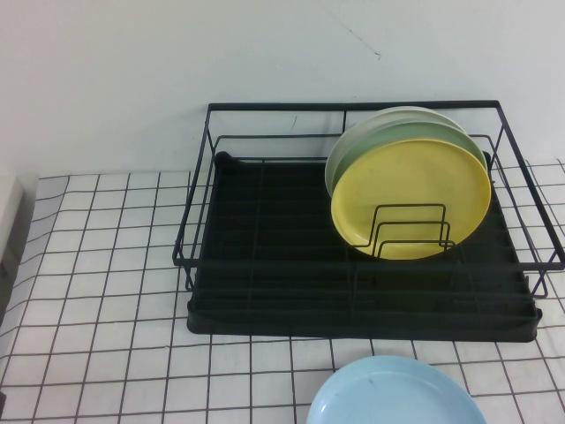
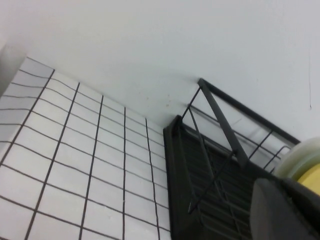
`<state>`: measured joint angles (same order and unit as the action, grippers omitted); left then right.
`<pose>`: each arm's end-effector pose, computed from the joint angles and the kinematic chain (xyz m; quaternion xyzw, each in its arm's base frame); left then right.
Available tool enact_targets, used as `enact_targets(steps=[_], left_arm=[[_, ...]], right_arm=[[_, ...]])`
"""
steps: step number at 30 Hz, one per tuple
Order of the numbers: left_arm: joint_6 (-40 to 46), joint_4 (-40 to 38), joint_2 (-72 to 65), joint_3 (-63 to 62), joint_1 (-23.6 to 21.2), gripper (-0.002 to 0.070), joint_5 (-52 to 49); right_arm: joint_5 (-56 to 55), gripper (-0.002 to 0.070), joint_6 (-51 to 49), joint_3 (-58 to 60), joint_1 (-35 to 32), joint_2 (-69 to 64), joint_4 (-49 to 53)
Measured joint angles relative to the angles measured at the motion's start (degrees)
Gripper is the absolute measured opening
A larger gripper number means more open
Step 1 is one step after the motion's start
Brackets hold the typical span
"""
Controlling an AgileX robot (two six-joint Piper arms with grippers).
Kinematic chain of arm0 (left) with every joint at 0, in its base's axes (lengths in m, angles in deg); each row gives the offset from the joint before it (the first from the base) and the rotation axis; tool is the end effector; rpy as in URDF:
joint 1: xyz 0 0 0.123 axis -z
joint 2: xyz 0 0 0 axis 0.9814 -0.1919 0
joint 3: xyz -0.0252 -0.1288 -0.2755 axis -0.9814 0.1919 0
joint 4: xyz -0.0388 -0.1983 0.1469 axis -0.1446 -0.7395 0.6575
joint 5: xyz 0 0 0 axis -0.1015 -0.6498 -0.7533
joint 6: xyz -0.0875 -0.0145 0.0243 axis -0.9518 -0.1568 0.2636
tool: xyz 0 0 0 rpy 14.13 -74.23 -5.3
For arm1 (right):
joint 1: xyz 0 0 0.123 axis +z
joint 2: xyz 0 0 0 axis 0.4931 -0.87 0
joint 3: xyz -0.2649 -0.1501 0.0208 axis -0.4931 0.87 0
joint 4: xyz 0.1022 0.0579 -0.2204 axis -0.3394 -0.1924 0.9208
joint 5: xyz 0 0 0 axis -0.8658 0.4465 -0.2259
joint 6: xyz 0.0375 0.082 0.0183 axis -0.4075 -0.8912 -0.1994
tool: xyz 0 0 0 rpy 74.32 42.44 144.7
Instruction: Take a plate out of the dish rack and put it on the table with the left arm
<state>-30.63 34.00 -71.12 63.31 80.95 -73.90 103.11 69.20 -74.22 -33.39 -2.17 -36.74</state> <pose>0.0339 -0.0132 0.1980 -0.1728 0.6912 -0.2800 0.6434 0.0311 -0.0013 0.1748 -0.0322 0.7945 -0.0599 0.6035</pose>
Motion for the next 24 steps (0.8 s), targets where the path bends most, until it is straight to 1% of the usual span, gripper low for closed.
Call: enact_targets(steps=[4,6,8,11,16,18,20,22,24], left_arm=[[-0.26,-2.07,0.00,0.00,0.00,-0.0002,2.71],[-0.26,-3.32,0.00,0.00,0.00,-0.0002,2.15],[0.73,-3.16,0.00,-1.63,0.10,-0.0002,-1.95],[3.25,-0.10,-3.73,-9.83,0.33,-0.0002,-8.77],[4.79,5.48,-19.14,-25.69,0.42,-0.0002,-22.37],[7.74,6.26,-25.49,-30.94,0.42,-0.0002,-28.25],[13.06,6.16,-31.79,-36.12,0.42,-0.0002,-33.84],[19.18,4.32,-38.53,-40.64,0.42,-0.0002,-37.70],[25.41,1.05,-45.13,-44.16,0.47,-0.0002,-39.41]], right_arm=[[0.00,-0.0001,0.00,0.00,0.00,0.00,0.00],[0.00,-0.0001,0.00,0.00,0.00,0.00,0.00],[0.00,-0.0001,0.00,0.00,0.00,0.00,0.00],[0.00,-0.0001,0.00,0.00,0.00,0.00,0.00],[0.00,-0.0001,0.00,0.00,0.00,0.00,0.00],[0.00,-0.0001,0.00,0.00,0.00,0.00,0.00],[0.00,-0.0001,0.00,0.00,0.00,0.00,0.00],[0.00,-0.0001,0.00,0.00,0.00,0.00,0.00],[0.00,-0.0001,0.00,0.00,0.00,0.00,0.00]])
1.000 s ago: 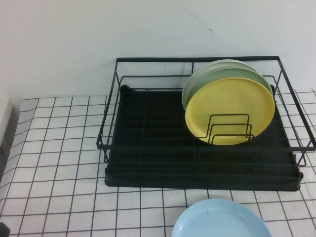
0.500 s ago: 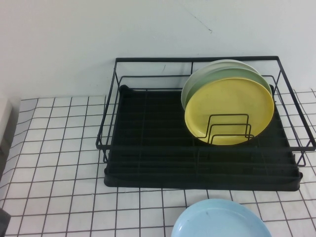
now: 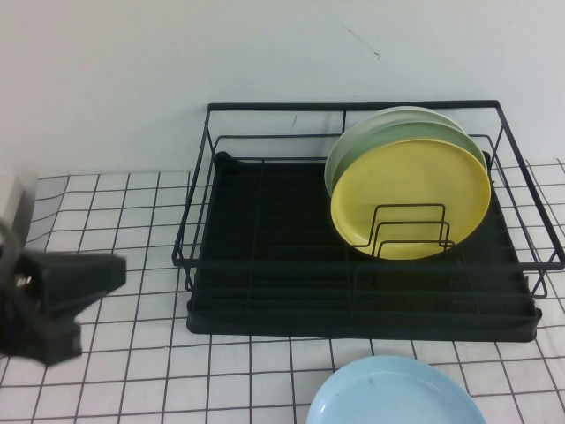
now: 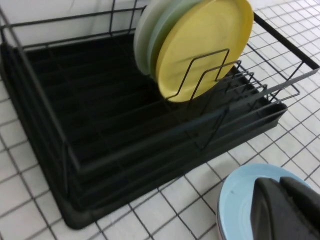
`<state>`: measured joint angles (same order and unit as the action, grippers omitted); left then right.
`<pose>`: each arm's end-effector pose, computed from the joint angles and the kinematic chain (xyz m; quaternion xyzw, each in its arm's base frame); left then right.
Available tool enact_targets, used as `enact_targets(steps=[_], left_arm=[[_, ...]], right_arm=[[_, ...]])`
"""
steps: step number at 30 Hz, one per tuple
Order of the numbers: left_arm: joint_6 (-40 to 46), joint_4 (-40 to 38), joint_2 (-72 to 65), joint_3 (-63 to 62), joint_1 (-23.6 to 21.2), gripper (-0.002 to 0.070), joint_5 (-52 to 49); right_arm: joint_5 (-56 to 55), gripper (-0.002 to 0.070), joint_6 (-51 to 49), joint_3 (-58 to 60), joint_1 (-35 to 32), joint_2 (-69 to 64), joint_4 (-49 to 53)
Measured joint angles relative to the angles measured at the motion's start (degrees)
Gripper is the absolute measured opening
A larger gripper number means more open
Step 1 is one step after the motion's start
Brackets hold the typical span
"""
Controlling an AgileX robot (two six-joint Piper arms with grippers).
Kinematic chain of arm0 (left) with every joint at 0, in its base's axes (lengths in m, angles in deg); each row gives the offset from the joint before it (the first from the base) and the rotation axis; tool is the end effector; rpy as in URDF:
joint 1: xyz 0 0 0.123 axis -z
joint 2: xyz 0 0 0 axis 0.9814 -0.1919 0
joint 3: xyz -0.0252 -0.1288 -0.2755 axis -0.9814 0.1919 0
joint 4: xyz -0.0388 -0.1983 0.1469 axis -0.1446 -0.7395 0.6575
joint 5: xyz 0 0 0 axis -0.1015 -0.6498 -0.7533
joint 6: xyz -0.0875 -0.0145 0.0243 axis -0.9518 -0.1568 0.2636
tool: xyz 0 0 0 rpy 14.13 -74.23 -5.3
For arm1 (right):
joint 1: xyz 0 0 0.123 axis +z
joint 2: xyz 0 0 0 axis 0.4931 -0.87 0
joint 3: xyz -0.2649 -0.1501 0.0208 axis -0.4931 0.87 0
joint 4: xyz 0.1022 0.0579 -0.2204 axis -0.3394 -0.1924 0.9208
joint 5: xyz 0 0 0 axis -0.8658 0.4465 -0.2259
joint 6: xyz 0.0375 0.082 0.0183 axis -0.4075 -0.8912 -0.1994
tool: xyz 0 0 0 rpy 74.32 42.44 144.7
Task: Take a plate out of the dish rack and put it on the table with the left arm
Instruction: Grasp the plate from the shelf
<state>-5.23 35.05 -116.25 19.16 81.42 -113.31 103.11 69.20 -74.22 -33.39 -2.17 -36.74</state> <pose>0.1186 -0.0607 0.3625 0.1782 0.8190 -0.2847 0.4653 0.0311 -0.0013 0.1748 -0.0322 0.7945 -0.0599 0.6035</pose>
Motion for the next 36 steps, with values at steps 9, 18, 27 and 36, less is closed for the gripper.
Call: enact_targets(steps=[9,18,27,36], left_arm=[[21.05,-11.20,-28.05,-17.64,3.75,-0.0002,-3.00],[24.58,-5.80,-48.52,-39.49,15.17,-0.0002,-4.60],[35.82,-4.35,-61.54,-53.40,20.28,0.0291,-5.51],[42.56,-4.89,-69.55,-59.41,22.25,0.0384,-4.78]], right_arm=[[0.00,-0.0001,0.00,0.00,0.00,0.00,0.00],[0.00,-0.0001,0.00,0.00,0.00,0.00,0.00],[0.00,-0.0001,0.00,0.00,0.00,0.00,0.00],[0.00,-0.0001,0.00,0.00,0.00,0.00,0.00]])
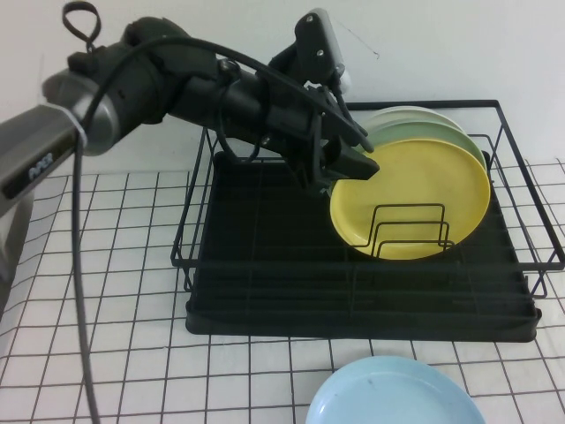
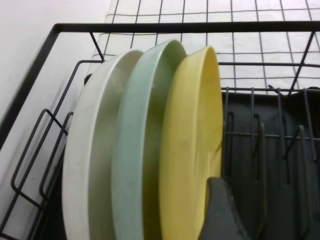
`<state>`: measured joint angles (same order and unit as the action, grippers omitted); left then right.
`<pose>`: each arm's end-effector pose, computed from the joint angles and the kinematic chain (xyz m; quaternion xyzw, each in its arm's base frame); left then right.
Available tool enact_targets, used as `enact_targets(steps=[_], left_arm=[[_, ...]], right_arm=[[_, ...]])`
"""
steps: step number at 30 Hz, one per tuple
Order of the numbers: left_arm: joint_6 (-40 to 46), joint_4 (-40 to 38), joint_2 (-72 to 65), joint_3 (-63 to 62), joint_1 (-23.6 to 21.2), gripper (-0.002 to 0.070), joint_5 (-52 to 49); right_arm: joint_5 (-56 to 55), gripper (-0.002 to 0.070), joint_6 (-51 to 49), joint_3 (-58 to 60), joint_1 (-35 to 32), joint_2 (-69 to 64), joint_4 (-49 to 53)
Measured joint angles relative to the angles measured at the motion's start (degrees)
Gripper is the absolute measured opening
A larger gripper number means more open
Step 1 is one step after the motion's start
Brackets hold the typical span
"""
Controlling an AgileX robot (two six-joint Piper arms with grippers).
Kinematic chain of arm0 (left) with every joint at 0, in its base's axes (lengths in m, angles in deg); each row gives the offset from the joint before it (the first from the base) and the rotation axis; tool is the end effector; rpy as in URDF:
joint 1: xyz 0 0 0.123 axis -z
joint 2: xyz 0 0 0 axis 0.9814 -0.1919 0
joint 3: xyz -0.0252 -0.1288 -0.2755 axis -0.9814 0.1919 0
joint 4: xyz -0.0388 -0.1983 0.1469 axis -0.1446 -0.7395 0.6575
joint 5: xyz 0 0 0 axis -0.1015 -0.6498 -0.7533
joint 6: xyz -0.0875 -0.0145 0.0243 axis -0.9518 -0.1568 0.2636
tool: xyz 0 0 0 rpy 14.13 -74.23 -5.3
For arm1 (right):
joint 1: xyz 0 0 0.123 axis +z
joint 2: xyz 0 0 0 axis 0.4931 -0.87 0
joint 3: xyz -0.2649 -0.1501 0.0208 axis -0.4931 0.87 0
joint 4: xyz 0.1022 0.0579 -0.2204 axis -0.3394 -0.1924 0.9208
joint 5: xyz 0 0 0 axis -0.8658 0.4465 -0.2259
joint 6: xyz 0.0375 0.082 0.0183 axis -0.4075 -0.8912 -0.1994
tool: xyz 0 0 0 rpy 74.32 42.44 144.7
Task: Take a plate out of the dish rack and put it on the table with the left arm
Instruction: Grasp the plate from the shelf
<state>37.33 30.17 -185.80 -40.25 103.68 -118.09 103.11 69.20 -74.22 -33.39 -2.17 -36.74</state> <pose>0.3897 -0.2488 0.3322 0.5847 0.6337 -0.2798 0.4222 0.0311 -0.0013 0.1748 -0.0322 0.7945 -0.0599 0.6035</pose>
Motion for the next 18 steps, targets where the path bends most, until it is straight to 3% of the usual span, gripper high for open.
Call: enact_targets(steps=[18], left_arm=[[3.21,-2.57,-6.77,-4.29,0.05,0.0384,2.81]], right_arm=[[0.00,-0.0001,0.00,0.00,0.00,0.00,0.00]])
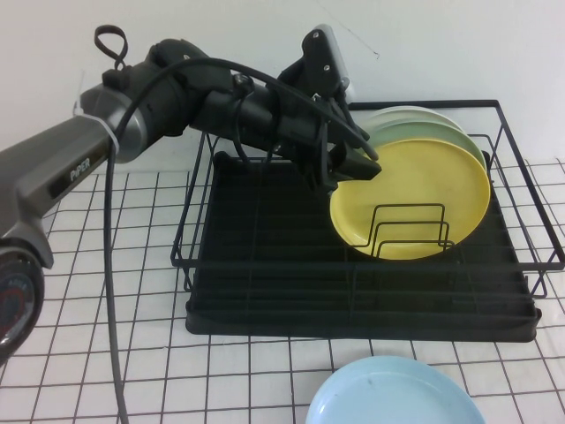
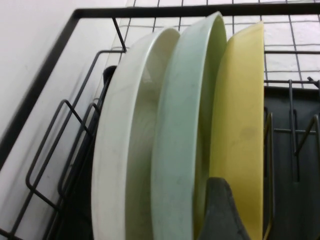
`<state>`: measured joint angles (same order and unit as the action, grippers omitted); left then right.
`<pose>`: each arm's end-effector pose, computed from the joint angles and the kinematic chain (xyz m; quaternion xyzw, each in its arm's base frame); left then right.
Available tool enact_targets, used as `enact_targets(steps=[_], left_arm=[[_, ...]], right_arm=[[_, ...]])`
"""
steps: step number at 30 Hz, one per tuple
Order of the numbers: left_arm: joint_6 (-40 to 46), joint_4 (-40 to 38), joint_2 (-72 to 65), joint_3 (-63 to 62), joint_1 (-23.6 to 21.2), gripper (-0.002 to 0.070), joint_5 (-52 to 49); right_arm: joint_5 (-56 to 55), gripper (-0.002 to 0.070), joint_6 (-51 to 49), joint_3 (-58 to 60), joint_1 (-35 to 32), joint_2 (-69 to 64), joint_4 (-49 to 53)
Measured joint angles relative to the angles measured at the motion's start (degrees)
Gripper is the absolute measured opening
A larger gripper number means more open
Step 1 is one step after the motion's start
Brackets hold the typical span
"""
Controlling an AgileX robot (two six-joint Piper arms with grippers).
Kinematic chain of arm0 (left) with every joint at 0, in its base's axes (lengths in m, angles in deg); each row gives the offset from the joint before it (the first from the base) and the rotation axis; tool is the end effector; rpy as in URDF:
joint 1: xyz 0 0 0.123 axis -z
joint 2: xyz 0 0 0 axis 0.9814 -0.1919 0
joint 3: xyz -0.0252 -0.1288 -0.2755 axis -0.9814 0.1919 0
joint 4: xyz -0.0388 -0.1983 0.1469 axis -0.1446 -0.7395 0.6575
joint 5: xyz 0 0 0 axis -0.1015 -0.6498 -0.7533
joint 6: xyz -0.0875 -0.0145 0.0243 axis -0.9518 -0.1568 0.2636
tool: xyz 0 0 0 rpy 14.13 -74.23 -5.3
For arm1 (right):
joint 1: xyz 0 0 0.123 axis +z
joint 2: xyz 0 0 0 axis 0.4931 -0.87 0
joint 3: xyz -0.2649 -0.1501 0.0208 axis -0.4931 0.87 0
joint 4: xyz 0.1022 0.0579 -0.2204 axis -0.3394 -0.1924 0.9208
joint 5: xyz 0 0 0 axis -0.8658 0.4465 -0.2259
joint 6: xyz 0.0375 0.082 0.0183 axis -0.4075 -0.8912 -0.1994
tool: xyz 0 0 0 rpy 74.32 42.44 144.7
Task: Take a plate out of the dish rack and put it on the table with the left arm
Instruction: Grasp the plate from the shelf, then place the plate from the table
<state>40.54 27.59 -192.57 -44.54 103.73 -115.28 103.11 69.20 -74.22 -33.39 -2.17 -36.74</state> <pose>0.4182 -0.2616 0.3024 0.5770 0.6344 -0.2760 0.4341 0.0311 -0.0013 0.1748 -0.0322 0.7945 -0.0599 0.6035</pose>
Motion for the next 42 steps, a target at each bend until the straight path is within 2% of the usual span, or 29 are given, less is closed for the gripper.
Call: enact_targets(steps=[17,19,20,23,24,32,37,39,42], left_arm=[[2.64,-2.90,-4.26,0.00,0.00,0.0381,1.53],[2.64,-3.00,-4.31,0.00,0.00,0.0352,1.53],[2.64,-3.00,-4.31,0.00,0.00,0.0314,1.89],[2.86,-3.40,-4.44,-0.08,0.00,0.0130,3.13],[2.86,-3.55,-4.53,-0.08,0.00,0.0107,3.80],[2.07,-3.84,-2.63,-0.08,0.00,0.0107,3.82],[0.47,-3.84,5.15,-0.08,0.00,0.0105,3.71],[-0.94,-3.93,8.79,-0.08,0.00,0.0071,2.84],[-4.81,-2.44,13.44,-0.08,0.00,0.0065,0.96]], right_arm=[[0.00,-0.0001,0.00,0.00,0.00,0.00,0.00],[0.00,-0.0001,0.00,0.00,0.00,0.00,0.00],[0.00,-0.0001,0.00,0.00,0.00,0.00,0.00],[0.00,-0.0001,0.00,0.00,0.00,0.00,0.00],[0.00,-0.0001,0.00,0.00,0.00,0.00,0.00],[0.00,-0.0001,0.00,0.00,0.00,0.00,0.00],[0.00,-0.0001,0.00,0.00,0.00,0.00,0.00],[0.00,-0.0001,0.00,0.00,0.00,0.00,0.00],[0.00,-0.0001,0.00,0.00,0.00,0.00,0.00]])
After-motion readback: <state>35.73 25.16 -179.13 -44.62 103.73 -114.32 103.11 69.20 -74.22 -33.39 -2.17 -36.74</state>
